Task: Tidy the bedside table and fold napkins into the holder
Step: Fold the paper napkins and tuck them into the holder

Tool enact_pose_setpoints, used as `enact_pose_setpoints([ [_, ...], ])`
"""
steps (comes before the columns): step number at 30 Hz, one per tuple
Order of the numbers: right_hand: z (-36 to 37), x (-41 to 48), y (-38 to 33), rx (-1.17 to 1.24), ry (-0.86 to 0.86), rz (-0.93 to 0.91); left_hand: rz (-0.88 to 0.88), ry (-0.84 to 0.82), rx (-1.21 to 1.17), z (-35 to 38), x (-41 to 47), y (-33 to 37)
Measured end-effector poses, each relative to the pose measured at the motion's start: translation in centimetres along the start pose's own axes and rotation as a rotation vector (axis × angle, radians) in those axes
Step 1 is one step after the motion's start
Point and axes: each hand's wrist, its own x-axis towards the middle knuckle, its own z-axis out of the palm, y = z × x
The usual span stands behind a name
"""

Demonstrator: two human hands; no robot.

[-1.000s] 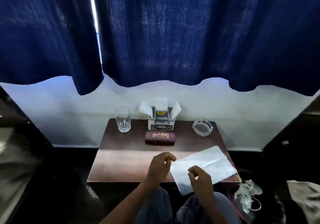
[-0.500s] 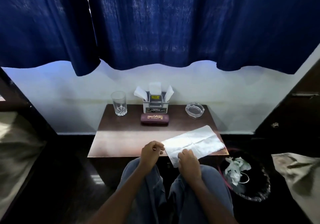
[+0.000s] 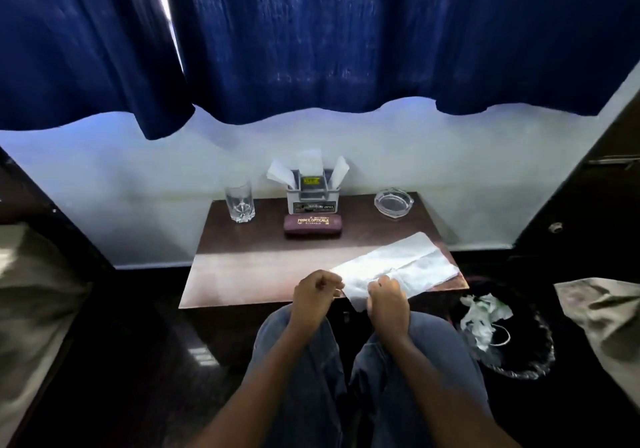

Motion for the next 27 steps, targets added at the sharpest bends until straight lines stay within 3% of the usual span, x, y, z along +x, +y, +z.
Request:
enact_pose_setpoints([
  [2, 0.2, -0.1, -0.2, 0.084, 0.01, 0.03, -0.012, -0.011, -0.029, 0.1, 0.1, 0.2],
  [7, -1.1, 0.5, -0.4, 0.584, 0.084, 0.259, -0.02, -0.01, -0.079, 0.6, 0.1, 0.7],
  [14, -4.1, 0.4, -0.1, 1.17, -0.021, 0.462, -0.031, -0.039, -0.139, 0.2, 0.0, 0.7],
  [18, -5.5, -0.3, -0.5, 1.491, -0.151, 0.476, -0.05, -0.037, -0.194, -0.2, 0.0, 0.9],
  [23, -5.5, -1.0, 0.4, 2.025, -0.334, 0.669, -0.065, -0.048, -0.194, -0.1, -0.1, 0.8],
  [27, -6.4, -2.0, 1.0, 2.249, -0.448, 0.541, -0.192, -0.1, -0.363, 0.0, -1.2, 1.0],
])
